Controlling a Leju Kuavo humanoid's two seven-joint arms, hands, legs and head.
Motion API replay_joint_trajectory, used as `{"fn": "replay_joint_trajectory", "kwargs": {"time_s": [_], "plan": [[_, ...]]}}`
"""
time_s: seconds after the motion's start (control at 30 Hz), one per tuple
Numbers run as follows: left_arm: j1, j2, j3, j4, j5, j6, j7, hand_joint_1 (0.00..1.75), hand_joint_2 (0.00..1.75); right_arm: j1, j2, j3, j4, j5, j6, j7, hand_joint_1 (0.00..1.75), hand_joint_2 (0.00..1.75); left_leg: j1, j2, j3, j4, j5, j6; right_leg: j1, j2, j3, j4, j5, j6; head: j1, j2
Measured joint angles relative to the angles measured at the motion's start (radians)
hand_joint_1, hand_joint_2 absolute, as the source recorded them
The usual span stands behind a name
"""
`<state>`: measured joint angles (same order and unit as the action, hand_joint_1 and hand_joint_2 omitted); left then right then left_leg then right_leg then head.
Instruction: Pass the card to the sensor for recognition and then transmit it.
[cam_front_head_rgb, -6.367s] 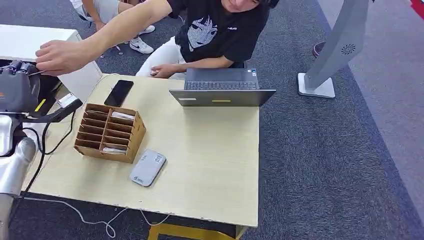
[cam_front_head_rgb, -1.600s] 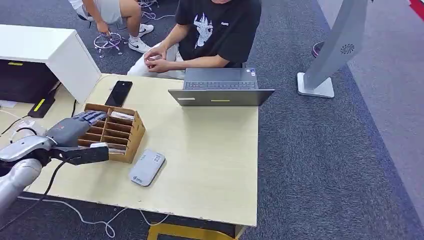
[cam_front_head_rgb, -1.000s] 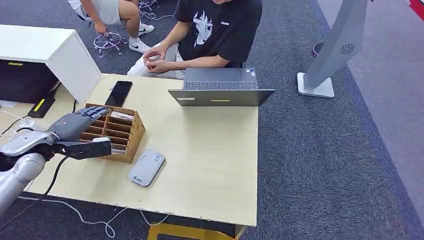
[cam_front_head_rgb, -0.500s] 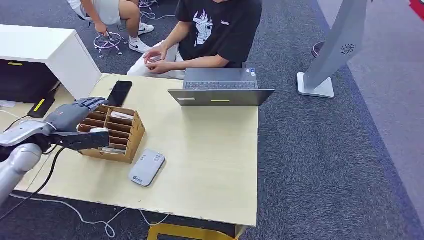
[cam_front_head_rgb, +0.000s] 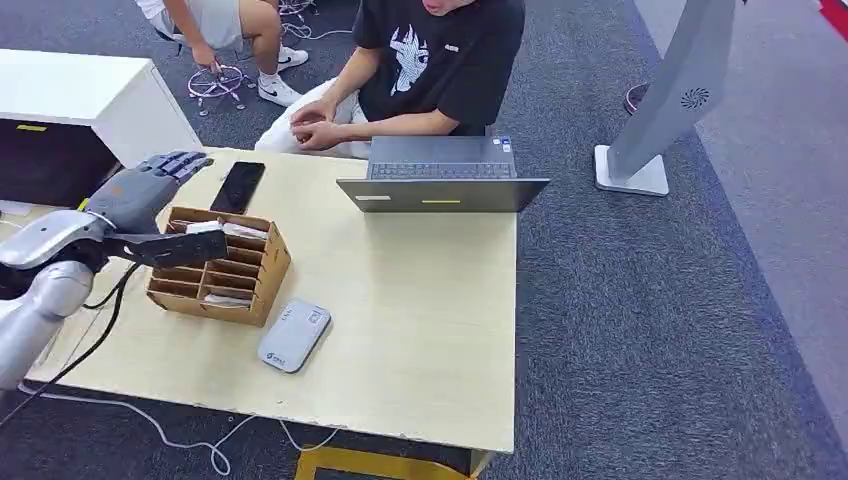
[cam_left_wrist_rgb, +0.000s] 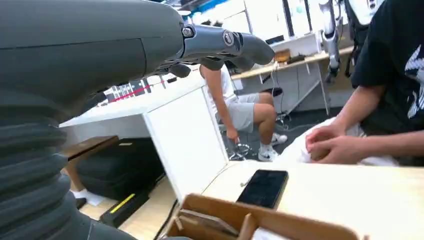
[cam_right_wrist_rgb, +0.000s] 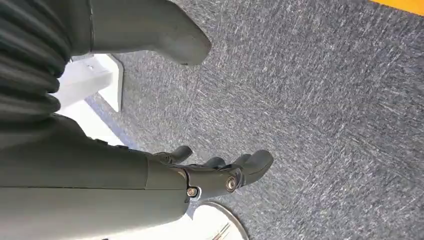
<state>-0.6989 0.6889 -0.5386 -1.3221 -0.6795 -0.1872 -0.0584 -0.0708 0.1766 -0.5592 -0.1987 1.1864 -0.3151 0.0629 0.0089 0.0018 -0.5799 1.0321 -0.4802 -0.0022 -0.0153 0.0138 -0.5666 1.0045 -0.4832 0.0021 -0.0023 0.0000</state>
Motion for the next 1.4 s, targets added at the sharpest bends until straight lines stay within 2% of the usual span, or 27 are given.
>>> {"fn": "replay_joint_trajectory", "kwargs": {"time_s": [0.1, 0.23, 0.53, 0.77, 0.9, 1.13, 1.2, 1.3, 1.4], "plan": [[-0.002, -0.049, -0.005, 0.044, -0.019, 0.043, -0.008, 0.0, 1.75, -0.001, 0.0, 0.0, 0.0, 0.01, 0.004, 0.0, 0.0, 1.75, 0.0, 0.0, 0.0, 0.0, 0.0, 0.0, 0.0, 0.0, 0.0, 0.0, 0.0, 0.0, 0.0, 0.0], [-0.001, -0.092, -0.011, 0.079, -0.027, 0.064, -0.017, 0.0, 1.75, -0.003, 0.003, 0.0, 0.0, 0.008, 0.005, 0.0, 0.0, 1.75, 0.0, 0.0, 0.0, 0.0, 0.0, 0.0, 0.0, 0.0, 0.0, 0.0, 0.0, 0.0, 0.0, 0.0], [-0.001, -0.14, -0.017, 0.12, -0.034, 0.067, -0.024, 0.0, 1.75, -0.005, 0.006, 0.0, 0.0, 0.007, 0.005, -0.002, 0.0, 1.75, 0.0, 0.0, 0.0, 0.0, 0.0, 0.0, 0.0, 0.0, 0.0, 0.0, 0.0, 0.0, 0.0, 0.0], [-0.002, -0.145, -0.017, 0.135, -0.029, 0.051, -0.032, 0.0, 1.75, -0.005, 0.009, -0.001, 0.0, 0.006, 0.005, -0.002, 0.0, 1.75, 0.0, 0.0, 0.0, 0.0, 0.0, 0.0, 0.0, 0.0, 0.0, 0.0, 0.0, 0.0, 0.0, 0.0], [-0.008, -0.128, -0.018, 0.137, -0.02, -0.012, -0.029, 0.0, 1.75, -0.006, 0.011, -0.003, 0.0, 0.006, 0.005, -0.002, 0.0, 1.75, 0.0, 0.0, 0.0, 0.0, 0.0, 0.0, 0.0, 0.001, 0.0, 0.0, 0.0, 0.0, 0.0, 0.0], [-0.018, -0.117, -0.018, 0.14, -0.018, -0.024, -0.026, 0.0, 1.75, -0.007, 0.011, -0.006, 0.0, 0.006, 0.005, -0.002, 0.0, 1.75, 0.0, 0.0, 0.0, 0.0, 0.0, 0.0, 0.0, 0.0, 0.0, 0.0, 0.0, 0.0, 0.0, 0.0], [-0.038, -0.104, -0.024, 0.148, -0.016, -0.046, -0.023, 0.0, 1.75, -0.009, 0.011, -0.009, 0.0, 0.006, 0.005, -0.002, 0.0, 1.75, 0.001, 0.0, 0.0, 0.0, 0.0, 0.0, 0.0, 0.0, 0.0, 0.0, 0.0, 0.0, 0.0, 0.0], [-0.061, -0.095, -0.038, 0.169, -0.034, -0.036, -0.003, 0.0, 1.75, -0.01, 0.011, -0.01, 0.0, 0.006, 0.006, -0.002, 0.0, 1.75, 0.0, 0.0, 0.0, 0.0, 0.0, 0.0, 0.0, 0.0, 0.0, 0.0, 0.0, 0.0, 0.0, 0.0], [-0.059, -0.096, -0.048, 0.193, -0.032, -0.004, -0.016, 0.0, 1.75, -0.01, 0.011, -0.01, 0.0, 0.006, 0.006, -0.003, 0.0, 1.75, 0.0, 0.0, 0.0, 0.0, 0.0, 0.0, 0.0, 0.0, 0.0, 0.0, 0.0, 0.0, 0.0, 0.0]]}}
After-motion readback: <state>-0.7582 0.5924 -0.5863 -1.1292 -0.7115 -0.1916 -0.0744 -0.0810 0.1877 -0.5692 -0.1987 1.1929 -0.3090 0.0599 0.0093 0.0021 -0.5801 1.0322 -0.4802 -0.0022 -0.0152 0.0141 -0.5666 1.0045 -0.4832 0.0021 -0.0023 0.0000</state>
